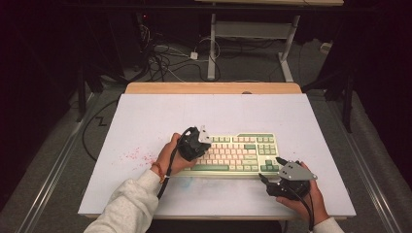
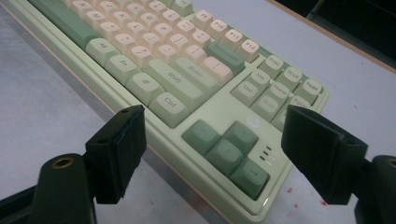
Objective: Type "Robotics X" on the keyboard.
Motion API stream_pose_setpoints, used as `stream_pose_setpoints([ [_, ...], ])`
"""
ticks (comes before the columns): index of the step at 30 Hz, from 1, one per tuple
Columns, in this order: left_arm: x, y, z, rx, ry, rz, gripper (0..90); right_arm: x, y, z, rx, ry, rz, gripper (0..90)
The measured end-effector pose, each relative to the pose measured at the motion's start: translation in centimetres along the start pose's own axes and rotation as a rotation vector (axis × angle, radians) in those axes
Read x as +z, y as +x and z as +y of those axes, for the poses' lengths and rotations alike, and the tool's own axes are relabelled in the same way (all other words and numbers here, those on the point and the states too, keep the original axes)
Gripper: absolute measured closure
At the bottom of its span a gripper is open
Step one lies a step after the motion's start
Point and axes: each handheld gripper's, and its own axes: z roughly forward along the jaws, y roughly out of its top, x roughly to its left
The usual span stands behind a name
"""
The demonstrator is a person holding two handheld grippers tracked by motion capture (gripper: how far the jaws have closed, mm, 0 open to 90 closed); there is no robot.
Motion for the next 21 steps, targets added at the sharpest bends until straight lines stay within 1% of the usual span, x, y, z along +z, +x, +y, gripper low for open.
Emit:
stream_pose_setpoints([
  [1,-0.2,0.0,-0.2,-0.004,-0.013,0.004,85.5,0.0,0.0,0.0,0.004,-0.001,0.004,22.5],
  [4,-1.0,0.0,-0.7,0.002,-0.035,0.019,82.4,-0.2,-0.1,0.1,0.014,-0.007,0.003,22.6],
  [5,-1.3,0.0,-0.8,0.001,-0.045,0.031,81.6,-0.2,-0.1,0.1,0.013,-0.010,0.005,22.6],
  [6,-1.5,0.1,-0.9,-0.002,-0.052,0.034,80.1,-0.3,-0.1,0.1,0.013,-0.010,0.004,22.6],
  [7,-1.8,0.1,-1.0,-0.001,-0.058,0.027,79.4,-0.3,-0.2,0.1,0.012,-0.010,0.003,22.6],
  [9,-2.3,0.0,-1.3,0.002,-0.070,0.054,75.0,-0.3,-0.2,0.1,0.013,-0.011,0.006,22.6],
  [10,-2.5,0.0,-1.5,0.009,-0.072,0.052,74.4,-0.3,-0.1,0.2,0.013,-0.011,0.006,22.6],
  [11,-2.7,0.0,-1.7,0.017,-0.078,0.051,71.7,-0.3,-0.2,0.2,0.014,-0.013,0.006,22.6],
  [13,-3.2,-0.2,-2.1,0.023,-0.084,0.079,65.4,-0.4,-0.3,0.2,0.039,-0.018,0.017,22.7],
  [14,-3.4,-0.2,-2.3,0.025,-0.087,0.079,62.6,-0.4,-0.4,0.2,0.048,-0.019,0.023,22.8],
  [15,-3.7,-0.2,-2.6,0.026,-0.098,0.086,59.2,-0.4,-0.4,0.2,0.053,-0.020,0.024,22.8],
  [17,-4.2,-0.3,-3.1,0.021,-0.121,0.107,53.9,-0.4,-0.4,0.2,0.050,-0.018,0.019,22.9],
  [19,-4.8,-0.5,-3.7,0.031,-0.142,0.133,48.7,-0.4,-0.4,0.2,0.047,-0.016,0.013,22.9],
  [20,-5.0,-0.5,-4.0,0.025,-0.154,0.147,44.9,-0.4,-0.4,0.2,0.045,-0.017,0.012,22.9],
  [21,-5.2,-0.5,-4.3,0.015,-0.170,0.151,38.9,-0.4,-0.4,0.2,0.044,-0.016,0.013,23.0],
])
